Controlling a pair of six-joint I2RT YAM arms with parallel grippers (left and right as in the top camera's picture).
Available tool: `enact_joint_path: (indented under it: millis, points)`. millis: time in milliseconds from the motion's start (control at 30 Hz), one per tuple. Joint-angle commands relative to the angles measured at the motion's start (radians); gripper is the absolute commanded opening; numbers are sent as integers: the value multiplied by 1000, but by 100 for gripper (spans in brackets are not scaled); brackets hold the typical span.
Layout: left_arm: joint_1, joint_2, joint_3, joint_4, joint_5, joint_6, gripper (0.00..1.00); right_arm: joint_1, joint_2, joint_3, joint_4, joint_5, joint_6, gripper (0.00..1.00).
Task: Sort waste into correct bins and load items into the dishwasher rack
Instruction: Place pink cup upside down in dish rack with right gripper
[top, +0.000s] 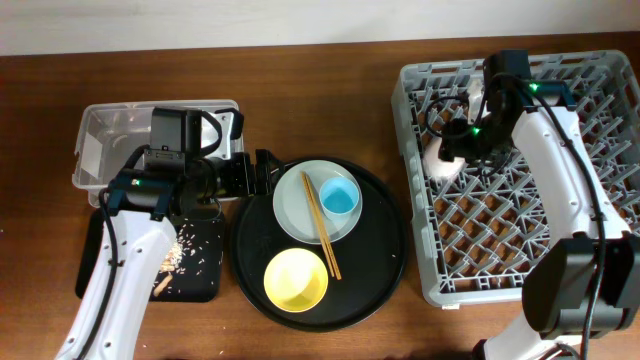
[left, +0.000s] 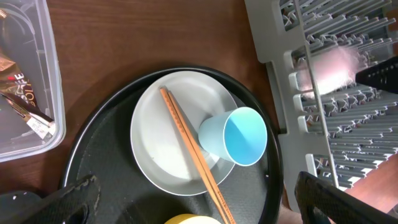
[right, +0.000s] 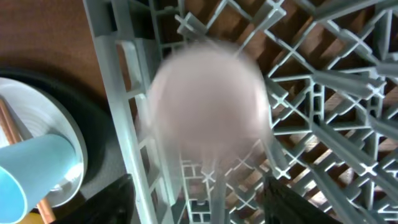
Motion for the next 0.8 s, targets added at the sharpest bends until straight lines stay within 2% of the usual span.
enact_joint_path:
  millis: [0, 233, 400, 467, 533, 633, 767]
  points:
    - [1, 3, -6, 2, -7, 5, 99, 5, 3, 22, -9, -6, -2, 73]
    - [1, 3, -6, 2, -7, 5, 99, 5, -13, 23, -16, -6, -2, 73]
    - [1, 3, -6, 2, -7, 5, 99, 5, -154, 24, -95, -6, -2, 75]
    - [1, 3, -6, 2, -7, 5, 99, 5, -196, 24, -121, -9, -2, 80]
    - [1, 3, -6, 11, -2, -4, 99, 5, -237, 24, -162, -44, -1, 99]
    - [1, 3, -6, 59, -3, -12, 99, 5, -255, 24, -241, -112, -2, 99]
    - [-39, 11, -15, 60, -5, -128, 99, 5, -256, 24, -303, -122, -2, 99]
